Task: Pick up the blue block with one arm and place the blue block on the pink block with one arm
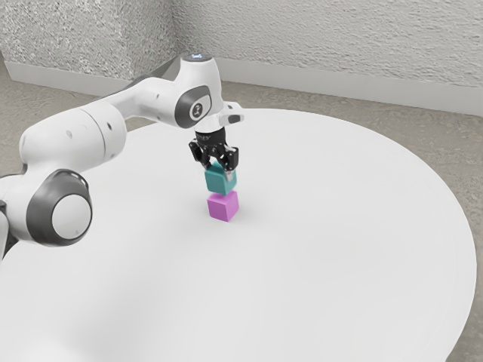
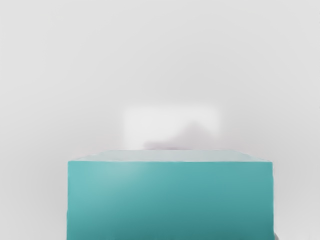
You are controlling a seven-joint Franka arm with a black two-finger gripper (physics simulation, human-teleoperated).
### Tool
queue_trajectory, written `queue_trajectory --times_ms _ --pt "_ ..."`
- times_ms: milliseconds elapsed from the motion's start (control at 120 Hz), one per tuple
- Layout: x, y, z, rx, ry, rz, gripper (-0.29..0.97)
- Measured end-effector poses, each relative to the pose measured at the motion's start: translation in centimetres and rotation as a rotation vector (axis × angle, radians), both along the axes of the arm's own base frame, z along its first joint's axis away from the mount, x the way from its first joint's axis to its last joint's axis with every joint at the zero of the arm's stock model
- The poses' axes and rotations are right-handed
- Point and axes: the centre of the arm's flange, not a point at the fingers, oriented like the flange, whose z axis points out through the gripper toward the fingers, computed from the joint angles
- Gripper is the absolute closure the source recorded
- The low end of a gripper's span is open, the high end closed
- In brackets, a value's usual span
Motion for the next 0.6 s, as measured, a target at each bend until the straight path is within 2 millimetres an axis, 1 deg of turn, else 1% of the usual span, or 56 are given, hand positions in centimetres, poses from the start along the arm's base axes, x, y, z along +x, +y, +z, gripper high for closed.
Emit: queue_trajectory --times_ms 458,600 --pt "-0.16 -0.15 -0.15 -0.006 0.008 0.0 0.45" --pt "-0.37 -0.12 -0.78 -0.007 0.024 0.001 0.44"
